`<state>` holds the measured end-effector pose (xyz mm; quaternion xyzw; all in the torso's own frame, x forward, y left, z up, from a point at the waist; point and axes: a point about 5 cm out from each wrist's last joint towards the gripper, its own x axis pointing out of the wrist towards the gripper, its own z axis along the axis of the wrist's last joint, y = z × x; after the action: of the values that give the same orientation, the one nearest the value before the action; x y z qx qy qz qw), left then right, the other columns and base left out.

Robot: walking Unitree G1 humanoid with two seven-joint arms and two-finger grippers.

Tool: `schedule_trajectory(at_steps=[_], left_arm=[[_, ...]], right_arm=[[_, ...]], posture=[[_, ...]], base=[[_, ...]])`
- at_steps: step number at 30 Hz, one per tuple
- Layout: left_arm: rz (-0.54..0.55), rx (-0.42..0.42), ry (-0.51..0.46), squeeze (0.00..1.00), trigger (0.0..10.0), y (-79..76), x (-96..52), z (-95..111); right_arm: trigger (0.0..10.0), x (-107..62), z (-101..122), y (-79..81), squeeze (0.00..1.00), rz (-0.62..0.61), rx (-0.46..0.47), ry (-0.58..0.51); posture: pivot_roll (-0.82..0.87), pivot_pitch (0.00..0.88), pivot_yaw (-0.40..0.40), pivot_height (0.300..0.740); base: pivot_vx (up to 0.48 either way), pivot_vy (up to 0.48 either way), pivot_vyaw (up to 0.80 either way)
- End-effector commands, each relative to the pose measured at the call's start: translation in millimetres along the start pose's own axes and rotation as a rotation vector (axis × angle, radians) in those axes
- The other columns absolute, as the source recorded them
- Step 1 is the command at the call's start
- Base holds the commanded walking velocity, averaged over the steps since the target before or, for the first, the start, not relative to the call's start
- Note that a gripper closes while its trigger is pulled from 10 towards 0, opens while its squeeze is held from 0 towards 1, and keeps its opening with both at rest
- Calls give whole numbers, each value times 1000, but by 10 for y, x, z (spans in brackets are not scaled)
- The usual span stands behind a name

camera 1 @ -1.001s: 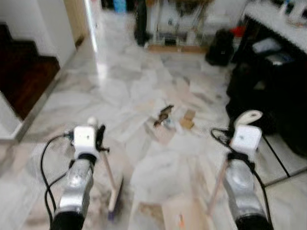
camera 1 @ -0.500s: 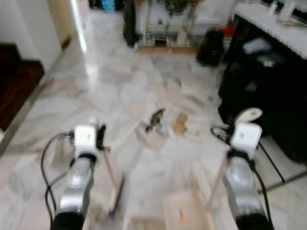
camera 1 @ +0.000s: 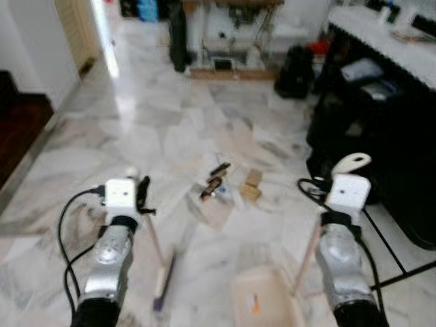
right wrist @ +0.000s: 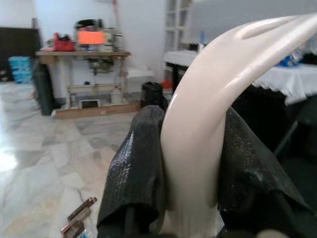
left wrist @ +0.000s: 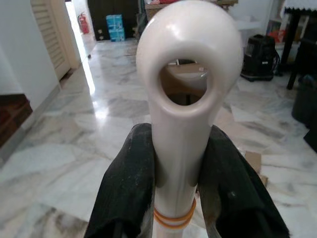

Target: Sweep floor

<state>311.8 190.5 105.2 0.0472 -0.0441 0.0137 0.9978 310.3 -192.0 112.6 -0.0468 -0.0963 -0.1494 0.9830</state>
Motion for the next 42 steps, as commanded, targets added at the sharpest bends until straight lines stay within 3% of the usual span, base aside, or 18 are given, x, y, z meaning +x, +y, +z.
schedule_trajectory(at_steps=[1, 29, 34, 42], left_arm=[[-14, -15, -53, 0, 10000, -58, 39, 103], [-23, -16, -60, 0, 10000, -70, 43, 111], [-20, -16, -59, 0, 10000, -64, 45, 114], [-14, -13, -59, 0, 10000, -53, 43, 113]], right_arm=[[10000, 27, 42, -75, 0, -21, -10, -21], [10000, 24, 40, -47, 0, -15, 4, -22], [10000, 35, 38, -49, 0, -17, 9, -14], [10000, 32, 47, -48, 0, -17, 2, -26]], posture=[[-36, 0, -13, 740], [-34, 0, -8, 740], [-33, 0, -9, 740], [-34, 0, -8, 740]], base=[[345, 0, 0], [346, 0, 0], [346, 0, -736], [345, 0, 0]])
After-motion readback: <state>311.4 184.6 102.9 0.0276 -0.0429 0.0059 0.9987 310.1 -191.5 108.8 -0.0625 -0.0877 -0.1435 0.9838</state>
